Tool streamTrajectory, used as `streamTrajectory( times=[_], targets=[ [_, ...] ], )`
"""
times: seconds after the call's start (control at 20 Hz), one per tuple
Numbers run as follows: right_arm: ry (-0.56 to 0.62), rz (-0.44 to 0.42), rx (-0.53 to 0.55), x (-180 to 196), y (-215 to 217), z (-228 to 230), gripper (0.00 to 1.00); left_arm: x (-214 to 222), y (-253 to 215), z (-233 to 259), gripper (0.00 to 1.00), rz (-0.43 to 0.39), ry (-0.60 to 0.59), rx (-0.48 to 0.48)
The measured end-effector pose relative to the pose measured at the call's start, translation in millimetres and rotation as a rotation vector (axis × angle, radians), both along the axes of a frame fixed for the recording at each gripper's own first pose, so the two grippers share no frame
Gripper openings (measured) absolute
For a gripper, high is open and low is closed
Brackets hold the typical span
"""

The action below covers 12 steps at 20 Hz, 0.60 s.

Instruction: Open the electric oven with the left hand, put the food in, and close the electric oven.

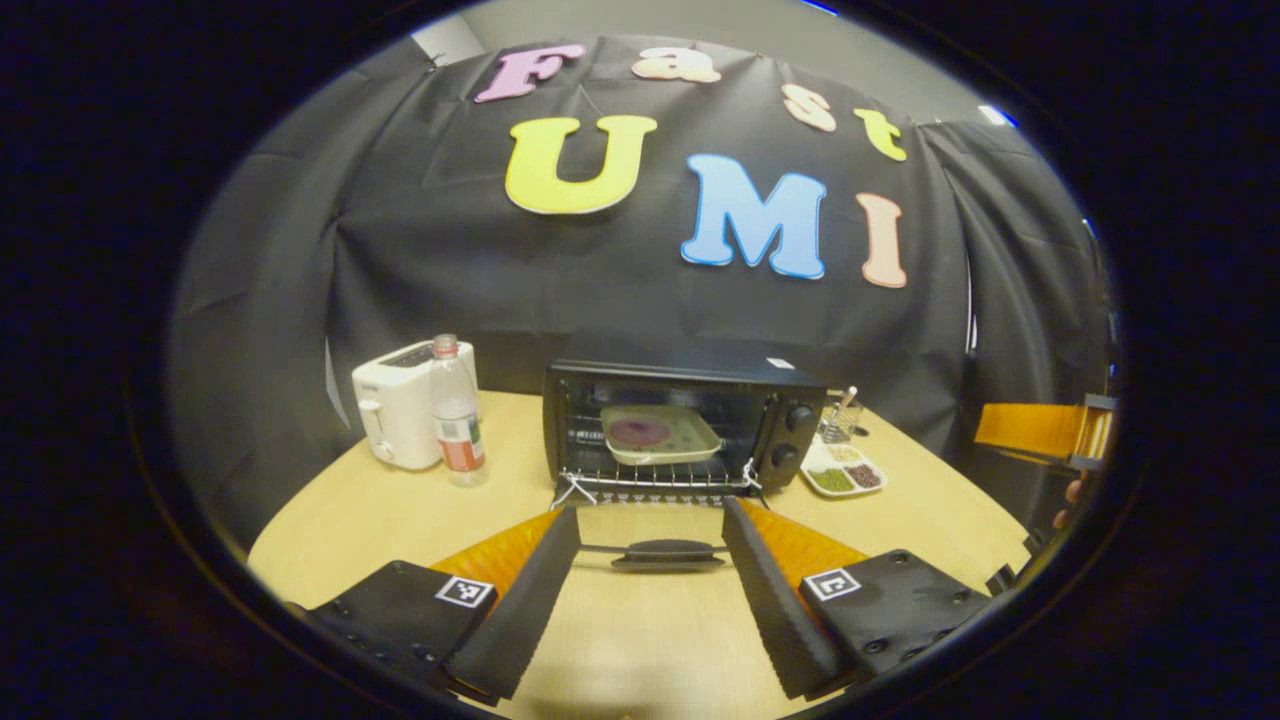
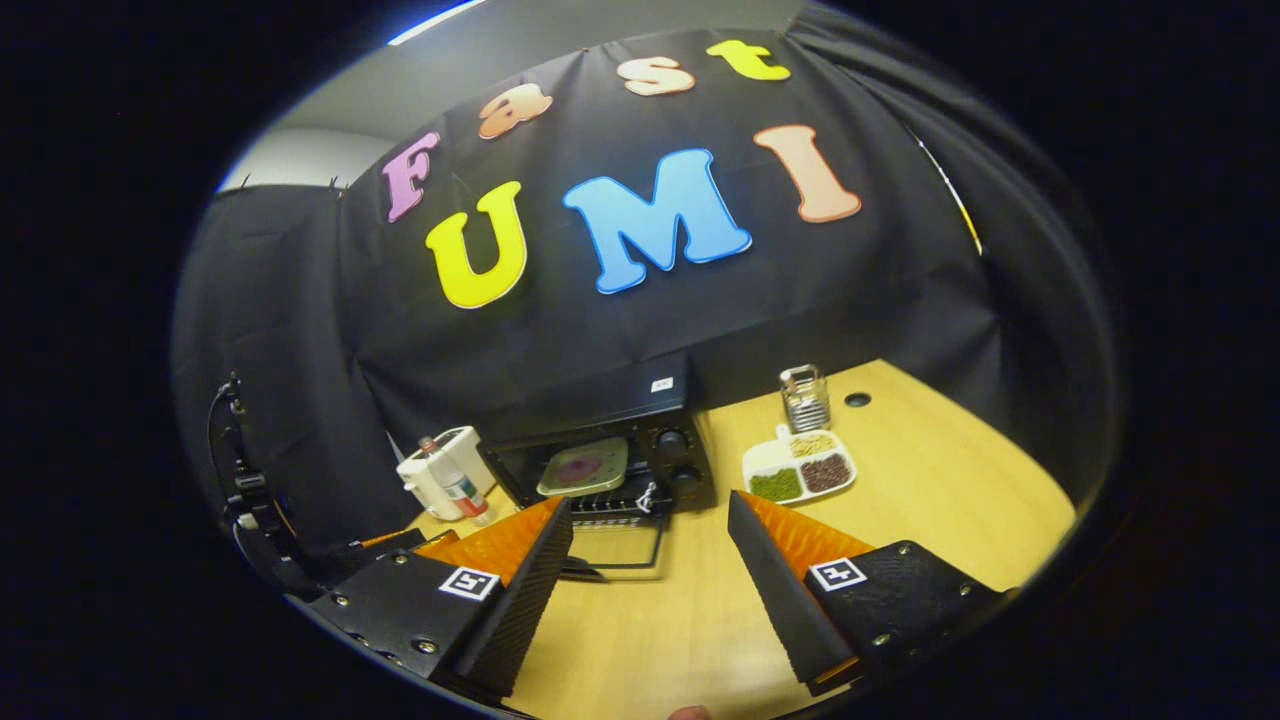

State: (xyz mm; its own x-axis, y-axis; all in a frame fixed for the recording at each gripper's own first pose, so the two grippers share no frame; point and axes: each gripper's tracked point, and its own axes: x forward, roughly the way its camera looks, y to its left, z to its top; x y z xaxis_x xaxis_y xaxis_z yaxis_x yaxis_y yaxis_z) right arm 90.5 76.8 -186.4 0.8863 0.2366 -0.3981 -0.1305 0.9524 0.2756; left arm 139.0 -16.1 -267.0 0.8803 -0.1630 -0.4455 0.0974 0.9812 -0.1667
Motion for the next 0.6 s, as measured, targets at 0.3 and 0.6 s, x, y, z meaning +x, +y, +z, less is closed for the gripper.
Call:
streamTrajectory(
  times=[0.3, 0.6],
  targets=[
    [-0.076, -0.081, -0.149, -9, -37, 19, 0.98, 7, -27, -63, 1.0, -0.052, 0.138, 0.01],
    [-0.126, -0.147, -0.329, -15, -63, 31, 0.98, 8, -40, -132, 0.98, -0.077, 0.299, 0.027]
  ],
)
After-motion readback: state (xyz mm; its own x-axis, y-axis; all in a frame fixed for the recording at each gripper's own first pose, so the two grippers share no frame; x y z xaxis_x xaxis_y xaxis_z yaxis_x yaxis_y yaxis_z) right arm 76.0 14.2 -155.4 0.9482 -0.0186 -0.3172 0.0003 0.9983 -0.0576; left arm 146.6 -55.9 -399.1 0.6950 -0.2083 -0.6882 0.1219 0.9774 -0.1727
